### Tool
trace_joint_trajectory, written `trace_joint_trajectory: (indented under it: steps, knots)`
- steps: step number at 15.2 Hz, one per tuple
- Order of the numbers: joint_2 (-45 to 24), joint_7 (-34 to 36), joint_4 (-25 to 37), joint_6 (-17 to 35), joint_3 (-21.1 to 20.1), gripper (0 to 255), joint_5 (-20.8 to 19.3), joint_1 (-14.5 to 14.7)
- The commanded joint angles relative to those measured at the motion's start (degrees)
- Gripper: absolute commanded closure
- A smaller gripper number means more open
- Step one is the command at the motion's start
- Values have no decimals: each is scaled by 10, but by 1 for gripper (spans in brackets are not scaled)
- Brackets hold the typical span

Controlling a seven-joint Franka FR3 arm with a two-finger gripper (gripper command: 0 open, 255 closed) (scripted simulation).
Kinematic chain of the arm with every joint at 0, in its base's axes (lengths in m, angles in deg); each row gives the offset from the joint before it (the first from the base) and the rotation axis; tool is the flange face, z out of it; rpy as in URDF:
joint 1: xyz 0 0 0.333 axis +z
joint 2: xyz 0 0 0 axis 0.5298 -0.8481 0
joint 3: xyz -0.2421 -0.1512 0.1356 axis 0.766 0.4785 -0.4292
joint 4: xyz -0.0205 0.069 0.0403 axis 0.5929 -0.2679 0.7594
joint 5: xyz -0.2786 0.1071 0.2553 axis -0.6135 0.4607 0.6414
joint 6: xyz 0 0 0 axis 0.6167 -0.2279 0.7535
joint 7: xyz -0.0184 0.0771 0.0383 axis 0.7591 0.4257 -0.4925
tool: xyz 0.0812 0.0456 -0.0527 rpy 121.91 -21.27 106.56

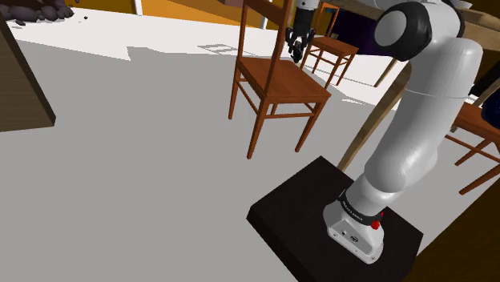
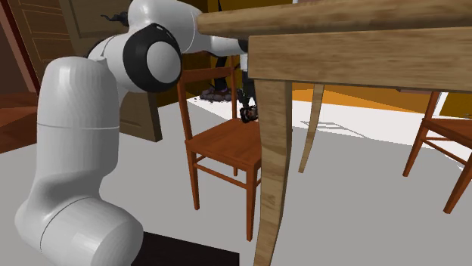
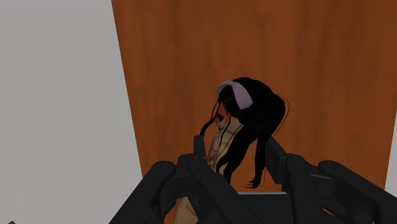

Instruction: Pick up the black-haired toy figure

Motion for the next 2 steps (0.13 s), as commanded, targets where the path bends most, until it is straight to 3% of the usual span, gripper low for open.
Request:
trace_joint_trajectory:
  steps: [1,2]
  knots:
    - [-1,0,12,-11,0,255,0,0]
    - [-1,0,12,-12,0,255,0,0]
